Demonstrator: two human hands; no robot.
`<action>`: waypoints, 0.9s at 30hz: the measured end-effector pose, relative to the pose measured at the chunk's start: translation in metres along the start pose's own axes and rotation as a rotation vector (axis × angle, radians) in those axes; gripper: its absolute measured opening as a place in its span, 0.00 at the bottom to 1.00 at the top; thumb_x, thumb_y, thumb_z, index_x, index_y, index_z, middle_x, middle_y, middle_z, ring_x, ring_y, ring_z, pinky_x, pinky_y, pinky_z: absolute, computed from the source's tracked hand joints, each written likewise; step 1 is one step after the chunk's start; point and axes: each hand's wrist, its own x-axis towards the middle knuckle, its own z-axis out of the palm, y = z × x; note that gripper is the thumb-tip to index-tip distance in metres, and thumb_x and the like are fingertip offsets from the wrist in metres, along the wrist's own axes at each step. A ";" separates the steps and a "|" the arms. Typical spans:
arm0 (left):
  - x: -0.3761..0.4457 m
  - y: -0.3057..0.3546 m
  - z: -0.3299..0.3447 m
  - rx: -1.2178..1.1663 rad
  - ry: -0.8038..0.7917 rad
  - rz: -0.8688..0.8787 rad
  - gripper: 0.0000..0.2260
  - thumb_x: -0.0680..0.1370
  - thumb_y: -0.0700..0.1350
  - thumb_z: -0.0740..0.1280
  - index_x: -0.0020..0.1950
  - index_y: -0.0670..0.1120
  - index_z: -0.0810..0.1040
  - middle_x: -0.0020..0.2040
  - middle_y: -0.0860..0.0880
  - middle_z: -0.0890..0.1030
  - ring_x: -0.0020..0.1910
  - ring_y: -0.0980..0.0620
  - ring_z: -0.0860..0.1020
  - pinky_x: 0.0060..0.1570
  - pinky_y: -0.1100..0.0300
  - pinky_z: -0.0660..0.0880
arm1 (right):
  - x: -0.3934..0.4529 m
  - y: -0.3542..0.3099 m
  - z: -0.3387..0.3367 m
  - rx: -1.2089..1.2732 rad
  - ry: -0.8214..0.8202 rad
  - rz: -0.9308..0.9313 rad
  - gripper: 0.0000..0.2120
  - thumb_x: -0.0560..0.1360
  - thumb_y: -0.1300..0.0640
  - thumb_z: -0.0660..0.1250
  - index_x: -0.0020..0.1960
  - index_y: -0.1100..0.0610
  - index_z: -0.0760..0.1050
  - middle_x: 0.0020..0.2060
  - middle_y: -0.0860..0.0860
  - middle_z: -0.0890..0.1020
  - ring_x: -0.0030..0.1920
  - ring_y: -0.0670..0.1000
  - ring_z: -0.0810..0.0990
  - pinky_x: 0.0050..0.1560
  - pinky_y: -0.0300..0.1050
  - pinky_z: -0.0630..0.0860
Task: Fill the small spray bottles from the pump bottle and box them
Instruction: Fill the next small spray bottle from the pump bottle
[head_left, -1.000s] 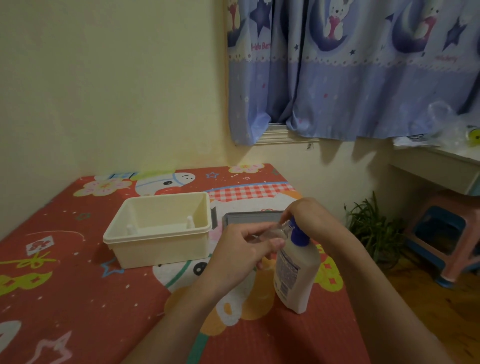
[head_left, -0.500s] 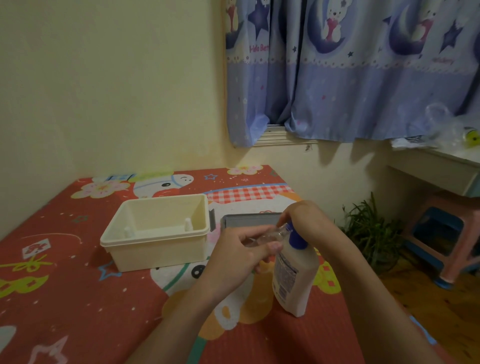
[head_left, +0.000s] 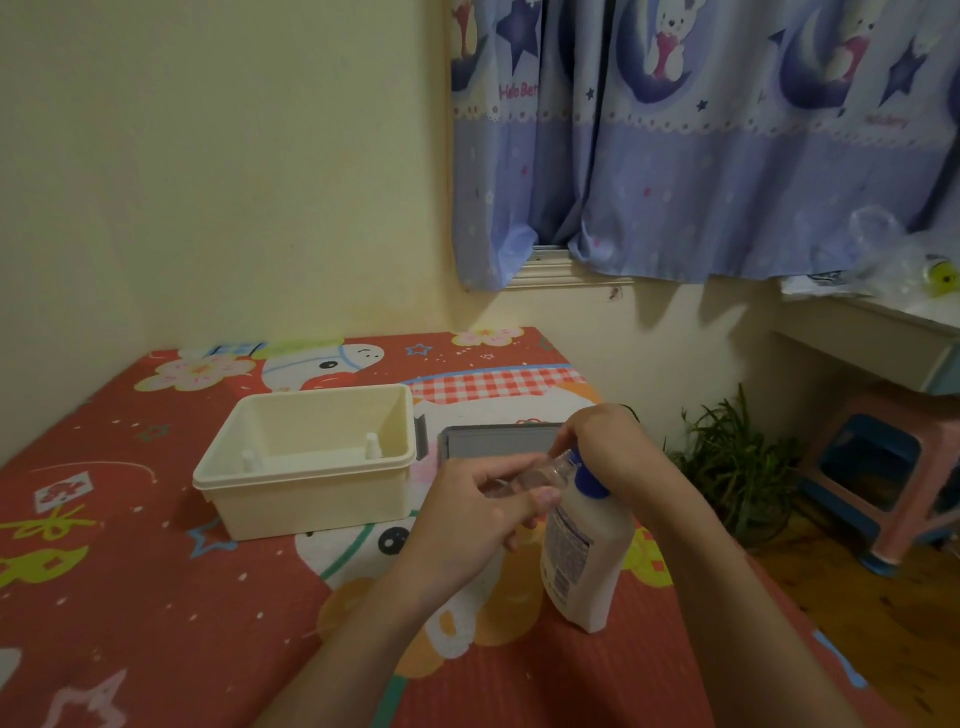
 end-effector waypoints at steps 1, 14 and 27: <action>0.000 -0.001 0.000 0.008 0.003 -0.002 0.15 0.73 0.41 0.73 0.59 0.48 0.82 0.35 0.48 0.84 0.33 0.54 0.79 0.29 0.59 0.76 | 0.000 0.000 0.001 -0.007 0.001 0.004 0.14 0.76 0.66 0.58 0.55 0.65 0.80 0.56 0.62 0.80 0.60 0.60 0.76 0.55 0.47 0.74; -0.002 0.003 0.001 0.026 0.013 0.012 0.13 0.73 0.41 0.74 0.56 0.52 0.83 0.36 0.48 0.85 0.32 0.55 0.79 0.29 0.58 0.76 | 0.001 0.002 0.000 -0.161 -0.016 -0.098 0.14 0.76 0.68 0.58 0.55 0.64 0.80 0.57 0.61 0.80 0.60 0.60 0.76 0.58 0.47 0.72; -0.002 0.008 0.001 0.037 0.008 0.028 0.13 0.74 0.41 0.73 0.54 0.57 0.82 0.36 0.49 0.85 0.32 0.56 0.79 0.29 0.60 0.76 | -0.002 -0.001 -0.002 0.003 0.022 -0.009 0.15 0.76 0.66 0.57 0.55 0.66 0.80 0.56 0.62 0.80 0.59 0.61 0.77 0.57 0.50 0.74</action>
